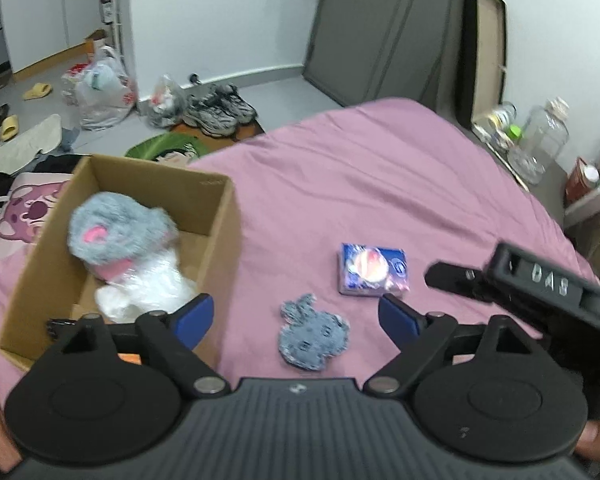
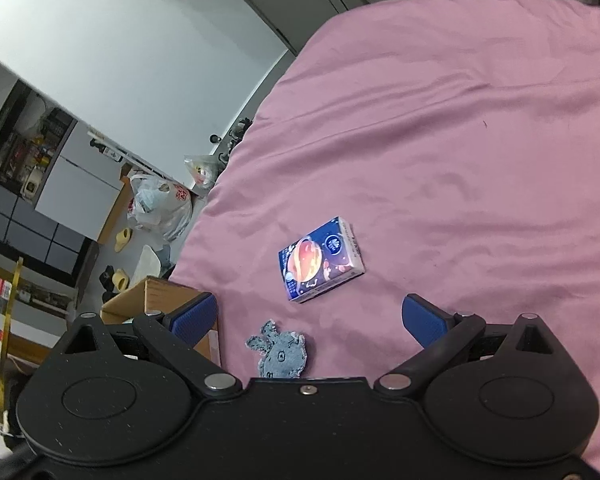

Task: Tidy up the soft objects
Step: 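Move the left gripper to the blue denim bunny plush while the right gripper approaches the blue tissue pack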

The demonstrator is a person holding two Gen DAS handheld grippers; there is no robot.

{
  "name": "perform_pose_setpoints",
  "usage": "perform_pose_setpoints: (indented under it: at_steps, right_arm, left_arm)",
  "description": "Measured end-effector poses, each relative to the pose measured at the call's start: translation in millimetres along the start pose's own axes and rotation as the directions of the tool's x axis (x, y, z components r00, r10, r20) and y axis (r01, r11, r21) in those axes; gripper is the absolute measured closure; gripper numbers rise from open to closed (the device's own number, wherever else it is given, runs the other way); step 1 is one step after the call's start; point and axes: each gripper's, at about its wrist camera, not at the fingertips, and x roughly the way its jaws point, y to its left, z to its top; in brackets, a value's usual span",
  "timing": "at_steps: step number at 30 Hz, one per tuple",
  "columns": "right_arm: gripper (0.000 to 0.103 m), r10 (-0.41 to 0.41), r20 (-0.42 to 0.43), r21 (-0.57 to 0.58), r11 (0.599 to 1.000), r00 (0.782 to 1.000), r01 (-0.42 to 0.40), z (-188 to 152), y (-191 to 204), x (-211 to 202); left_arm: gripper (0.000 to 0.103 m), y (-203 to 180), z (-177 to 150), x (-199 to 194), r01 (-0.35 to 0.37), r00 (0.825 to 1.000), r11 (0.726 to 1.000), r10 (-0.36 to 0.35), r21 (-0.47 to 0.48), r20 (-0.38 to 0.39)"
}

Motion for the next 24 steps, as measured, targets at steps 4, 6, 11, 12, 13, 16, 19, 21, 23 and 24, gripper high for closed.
perform_pose_setpoints:
  at_steps: [4, 6, 11, 12, 13, 16, 19, 21, 23, 24]
  right_arm:
    - [0.003, 0.006, -0.006, 0.031, 0.999, 1.0, -0.006, 4, -8, 7]
    - [0.003, 0.006, -0.026, 0.031, 0.999, 1.0, -0.005, 6, -10, 13]
    - [0.003, 0.02, -0.061, 0.044, 0.999, 0.998, -0.017, 10, -15, 26]
    - [0.003, 0.02, -0.064, 0.043, 0.999, 0.998, -0.017, 10, -16, 28]
    - [0.003, 0.022, -0.068, 0.043, 0.999, 0.997, -0.019, 11, -16, 30]
    - [0.004, 0.03, -0.082, 0.041, 0.999, 0.996, -0.027, 12, -17, 37]
    - [0.004, 0.038, -0.094, 0.045, 0.998, 0.995, -0.034, 15, -19, 43]
    - [0.004, 0.039, -0.105, 0.053, 0.998, 0.994, -0.033, 16, -22, 49]
    - [0.004, 0.04, -0.109, 0.055, 0.998, 0.993, -0.034, 17, -24, 54]
    - [0.004, 0.044, -0.113, 0.056, 0.998, 0.993, -0.038, 17, -24, 56]
  left_arm:
    - [0.029, -10, -10, 20, 0.002, 0.999, 1.0, -0.001, 0.017, -0.052]
    - [0.032, -13, -14, 31, -0.004, 0.997, 1.0, 0.006, 0.018, -0.079]
    - [0.034, -21, -22, 53, -0.011, 0.993, 1.0, 0.015, 0.029, -0.121]
    - [0.034, -22, -23, 57, -0.014, 0.992, 0.999, 0.018, 0.03, -0.128]
    - [0.034, -22, -24, 62, -0.017, 0.99, 0.999, 0.021, 0.029, -0.136]
    - [0.035, -24, -24, 73, -0.025, 0.988, 0.999, 0.029, 0.027, -0.153]
    - [0.035, -25, -25, 86, -0.036, 0.985, 0.999, 0.04, 0.03, -0.17]
    - [0.035, -24, -26, 95, -0.046, 0.981, 0.999, 0.05, 0.026, -0.185]
    - [0.035, -23, -27, 103, -0.056, 0.977, 0.998, 0.058, 0.019, -0.204]
    - [0.035, -22, -27, 108, -0.059, 0.975, 0.998, 0.061, 0.016, -0.213]
